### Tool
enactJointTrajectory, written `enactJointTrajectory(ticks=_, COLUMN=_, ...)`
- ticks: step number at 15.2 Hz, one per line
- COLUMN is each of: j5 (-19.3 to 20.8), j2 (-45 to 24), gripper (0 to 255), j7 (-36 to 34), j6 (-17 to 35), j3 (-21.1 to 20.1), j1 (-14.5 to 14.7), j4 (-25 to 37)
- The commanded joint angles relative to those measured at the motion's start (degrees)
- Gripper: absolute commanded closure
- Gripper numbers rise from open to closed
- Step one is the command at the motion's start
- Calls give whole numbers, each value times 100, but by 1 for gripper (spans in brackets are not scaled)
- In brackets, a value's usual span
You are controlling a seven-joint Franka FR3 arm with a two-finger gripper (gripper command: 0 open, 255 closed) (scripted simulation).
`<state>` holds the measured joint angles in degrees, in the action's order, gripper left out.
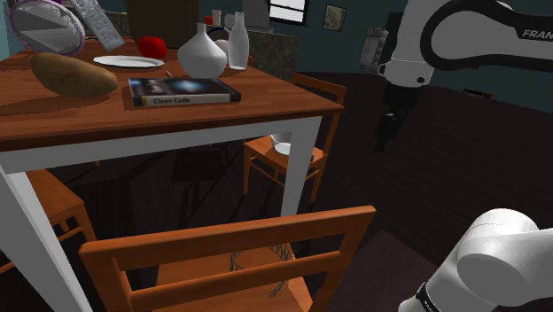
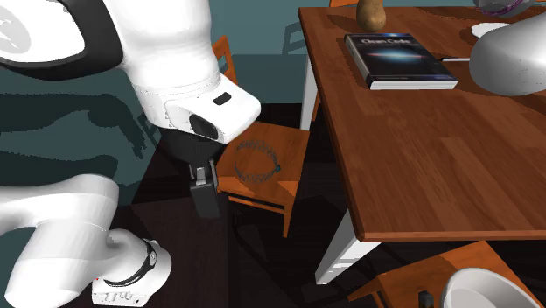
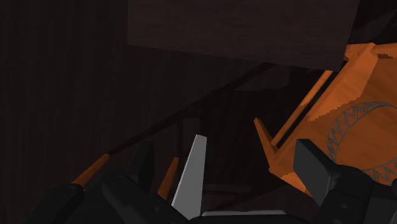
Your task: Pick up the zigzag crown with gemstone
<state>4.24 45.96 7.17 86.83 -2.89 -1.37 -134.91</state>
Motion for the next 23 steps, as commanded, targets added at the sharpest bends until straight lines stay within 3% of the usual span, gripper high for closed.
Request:
enactJointTrajectory(ticks=1, j5=0, j2=0, gripper=0, j7=0, j6=0, j3=0, j1=0, j4=0)
enactJointTrajectory(ticks=12, j5=-793, j2=-790, gripper=0, j7=-568, j6=1913, j3=-509, j1=403, j4=-1143)
enactJointTrajectory(ticks=23, j5=-1484, j2=-2556, gripper=0, j7=-981, j6=4035, j3=-1110, j1=836, j4=-1412)
